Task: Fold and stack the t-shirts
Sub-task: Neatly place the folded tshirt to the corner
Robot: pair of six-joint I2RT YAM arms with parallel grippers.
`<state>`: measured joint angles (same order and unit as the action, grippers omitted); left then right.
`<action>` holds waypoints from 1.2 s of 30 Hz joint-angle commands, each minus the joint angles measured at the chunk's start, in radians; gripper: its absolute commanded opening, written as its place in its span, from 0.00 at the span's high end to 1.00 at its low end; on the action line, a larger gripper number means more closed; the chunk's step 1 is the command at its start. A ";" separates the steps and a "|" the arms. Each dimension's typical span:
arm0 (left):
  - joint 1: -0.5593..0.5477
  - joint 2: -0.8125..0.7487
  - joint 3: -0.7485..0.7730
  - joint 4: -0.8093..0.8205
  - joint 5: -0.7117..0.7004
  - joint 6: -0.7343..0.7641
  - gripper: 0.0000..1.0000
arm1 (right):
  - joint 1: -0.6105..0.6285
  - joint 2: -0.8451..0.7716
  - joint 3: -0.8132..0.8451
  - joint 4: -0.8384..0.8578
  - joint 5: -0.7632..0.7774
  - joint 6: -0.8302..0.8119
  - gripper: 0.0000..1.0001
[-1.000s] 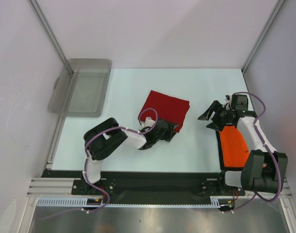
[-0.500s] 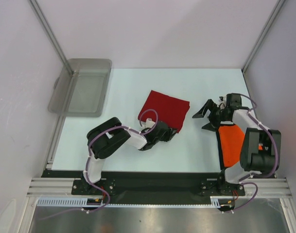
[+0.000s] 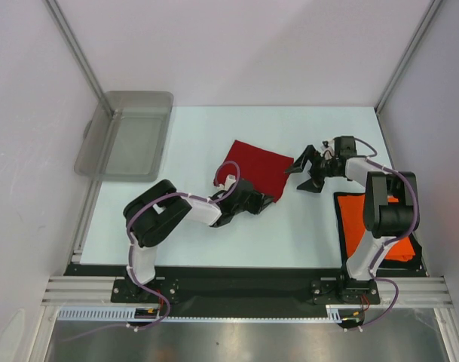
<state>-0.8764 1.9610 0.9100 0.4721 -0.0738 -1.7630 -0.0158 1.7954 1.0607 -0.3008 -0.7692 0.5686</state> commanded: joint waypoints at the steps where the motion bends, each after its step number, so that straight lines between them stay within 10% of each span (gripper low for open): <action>1: 0.014 -0.079 -0.008 0.019 0.052 0.046 1.00 | 0.013 0.039 0.051 0.051 -0.022 0.033 0.03; 36: 0.070 -0.220 -0.077 0.022 0.158 0.108 1.00 | 0.100 0.249 0.034 0.485 0.146 0.427 0.28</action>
<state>-0.8146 1.8042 0.8501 0.4610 0.0555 -1.6882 0.0830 2.0174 1.0885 0.1333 -0.7017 0.9882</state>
